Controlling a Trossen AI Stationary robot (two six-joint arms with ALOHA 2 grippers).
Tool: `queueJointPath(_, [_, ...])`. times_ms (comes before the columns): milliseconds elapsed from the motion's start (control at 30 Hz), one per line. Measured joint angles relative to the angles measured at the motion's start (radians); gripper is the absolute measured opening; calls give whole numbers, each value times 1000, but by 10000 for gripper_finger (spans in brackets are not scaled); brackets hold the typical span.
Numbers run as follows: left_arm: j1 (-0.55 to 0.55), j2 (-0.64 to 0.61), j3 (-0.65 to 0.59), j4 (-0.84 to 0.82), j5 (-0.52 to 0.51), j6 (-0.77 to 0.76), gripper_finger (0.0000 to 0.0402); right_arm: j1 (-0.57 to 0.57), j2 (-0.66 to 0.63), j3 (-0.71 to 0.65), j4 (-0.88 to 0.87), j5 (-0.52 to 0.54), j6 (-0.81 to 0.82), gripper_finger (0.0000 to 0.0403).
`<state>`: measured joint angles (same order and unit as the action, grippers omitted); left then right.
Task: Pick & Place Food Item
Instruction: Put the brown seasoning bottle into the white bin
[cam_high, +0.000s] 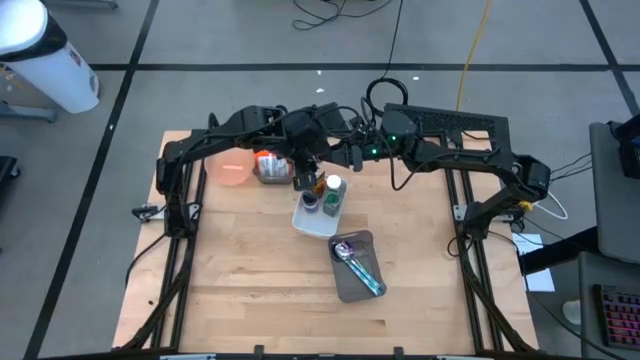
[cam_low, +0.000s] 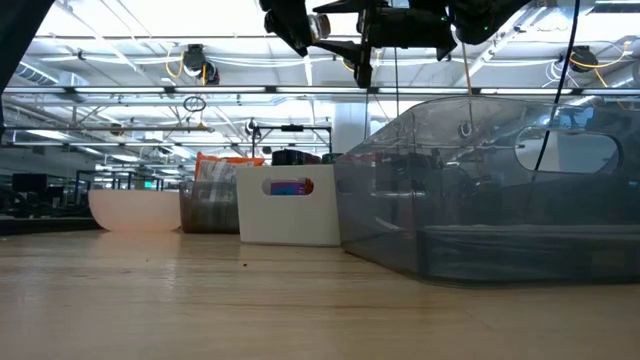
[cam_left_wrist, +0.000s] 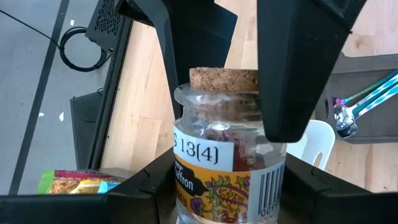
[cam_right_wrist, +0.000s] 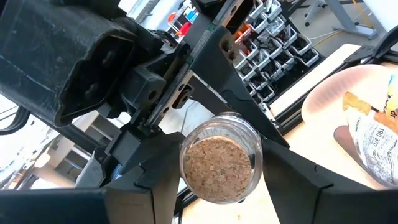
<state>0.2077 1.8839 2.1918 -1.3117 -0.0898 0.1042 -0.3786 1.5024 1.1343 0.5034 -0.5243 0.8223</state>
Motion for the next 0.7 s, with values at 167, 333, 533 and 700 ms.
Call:
queueJointPath(167, [-1,0,0,2,-14,2,192,0,0,0,0,0,0,188])
queueJointPath(333, [-1,0,0,3,-19,2,197,0,-1,2,-6,0,0,186])
queueJointPath(533, [-3,4,-2,60,-19,11,273,3,-1,5,8,-9,11,169])
queueJointPath(700, [-7,4,-2,95,-17,27,294,2,-1,5,14,-22,7,169])
